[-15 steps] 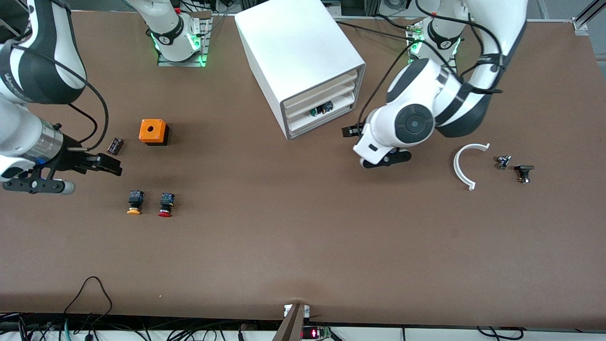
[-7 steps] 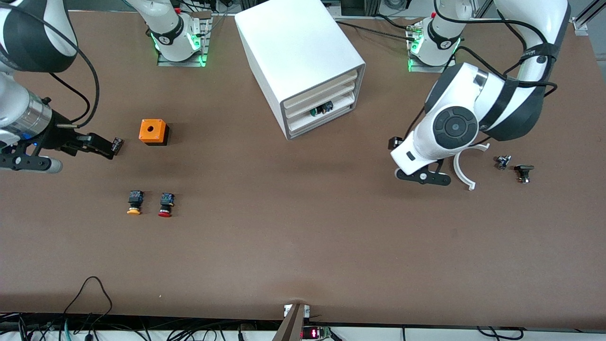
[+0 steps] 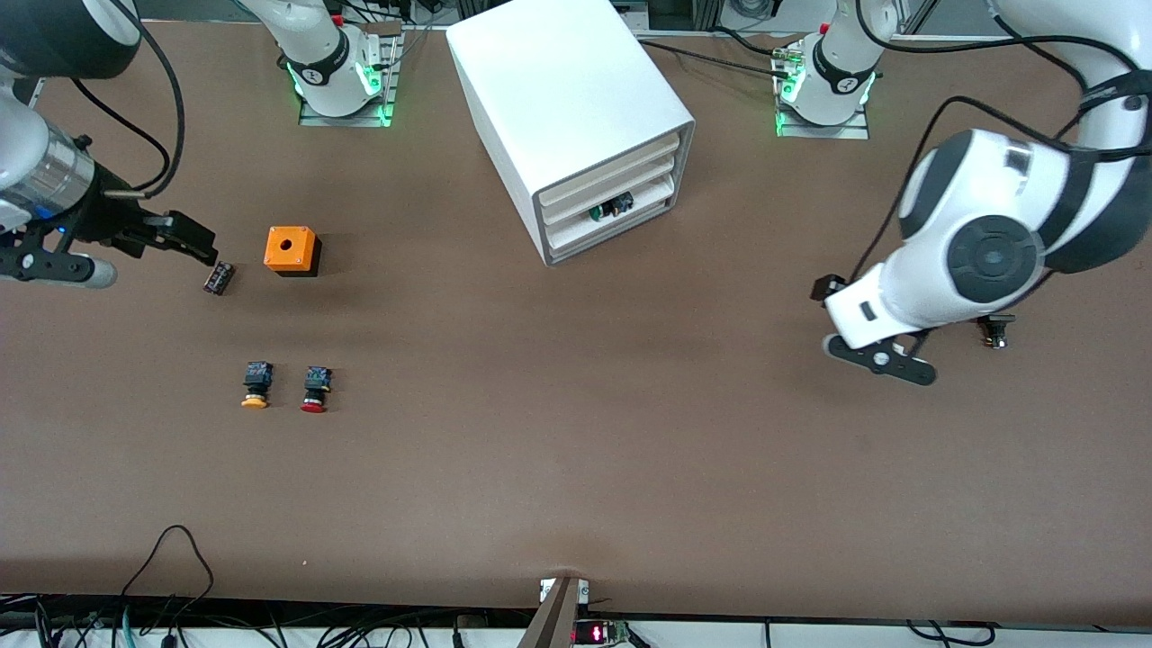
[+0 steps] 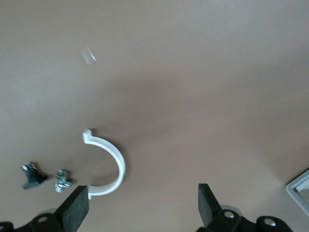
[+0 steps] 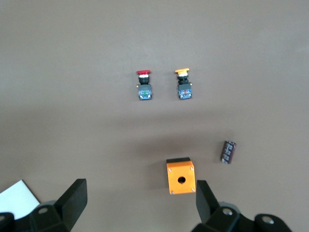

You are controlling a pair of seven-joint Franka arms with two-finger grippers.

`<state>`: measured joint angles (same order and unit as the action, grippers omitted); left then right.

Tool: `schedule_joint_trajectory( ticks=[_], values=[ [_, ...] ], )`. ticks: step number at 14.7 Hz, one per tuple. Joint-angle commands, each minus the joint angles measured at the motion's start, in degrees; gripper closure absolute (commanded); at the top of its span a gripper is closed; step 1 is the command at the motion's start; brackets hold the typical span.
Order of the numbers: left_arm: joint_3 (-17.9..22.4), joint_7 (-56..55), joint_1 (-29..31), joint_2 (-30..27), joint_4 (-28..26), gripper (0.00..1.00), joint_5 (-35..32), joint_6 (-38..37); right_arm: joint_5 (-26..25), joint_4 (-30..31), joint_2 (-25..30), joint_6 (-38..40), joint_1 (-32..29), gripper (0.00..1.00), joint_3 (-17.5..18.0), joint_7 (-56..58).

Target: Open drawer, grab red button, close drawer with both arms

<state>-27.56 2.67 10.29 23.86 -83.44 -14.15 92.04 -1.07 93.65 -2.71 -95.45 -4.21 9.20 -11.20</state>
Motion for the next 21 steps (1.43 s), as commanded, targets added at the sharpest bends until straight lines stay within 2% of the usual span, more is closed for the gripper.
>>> schedule_joint_trajectory(
  ticks=[1, 3, 4, 7, 8, 10, 12, 14, 16, 18, 21],
  values=[
    [-0.4, 7.4, 2.2, 0.2, 3.3, 0.0, 0.3, -0.7, -0.5, 0.2, 2.4, 1.6, -0.8, 0.0, 0.9, -0.1],
    [0.2, 10.5, 1.6, -0.8, 3.4, 0.0, 4.8, -1.1, -0.3, 0.5, 3.4, 1.6, -0.8, 0.0, 1.2, 1.3],
    [2.6, 10.6, -0.6, -2.5, 3.3, 0.0, 6.7, -1.5, -0.2, 0.7, 4.2, 1.6, -0.8, 0.0, 1.3, 2.7],
    [15.9, 10.5, -11.3, -7.8, 2.1, 0.0, 10.2, -4.4, -0.3, 0.4, 4.4, 1.8, -0.8, 0.0, 1.3, 3.7],
    [18.2, 10.5, -11.6, -8.4, 2.3, 0.0, 12.5, -5.0, -0.3, 0.4, 4.4, 1.8, -0.8, 0.0, 1.3, 3.7],
    [20.0, 10.3, -11.3, -12.2, -0.4, 0.0, 17.0, -5.3, -0.2, 0.1, 4.0, 1.8, -0.8, 0.0, 1.3, 3.7],
    [20.5, 8.9, -11.4, -17.2, -5.4, 0.0, 15.8, -4.5, -0.2, 0.1, 4.1, 1.8, -0.8, 0.0, 1.3, 3.6],
    [21.3, 2.7, -11.6, -19.2, -5.7, 0.0, 15.3, -4.0, -0.2, 0.1, 4.3, 1.8, -0.8, 0.0, 1.3, 3.5],
    [22.8, -1.2, -11.2, -20.6, -7.0, 0.0, 14.9, 1.6, -0.2, 0.1, 4.3, 1.9, -0.8, 0.0, 1.3, 3.0],
    [25.6, -0.9, -11.5, -22.3, -11.5, 0.0, 14.8, 6.4, -0.2, 0.1, 4.4, 1.9, -0.8, 0.0, 1.5, 2.8],
    [26.2, -0.6, -10.9, -25.1, -16.0, 0.0, 14.7, 6.5, -0.2, 0.1, 4.4, 2.2, -0.8, 0.0, 1.7, 2.7]
  ],
)
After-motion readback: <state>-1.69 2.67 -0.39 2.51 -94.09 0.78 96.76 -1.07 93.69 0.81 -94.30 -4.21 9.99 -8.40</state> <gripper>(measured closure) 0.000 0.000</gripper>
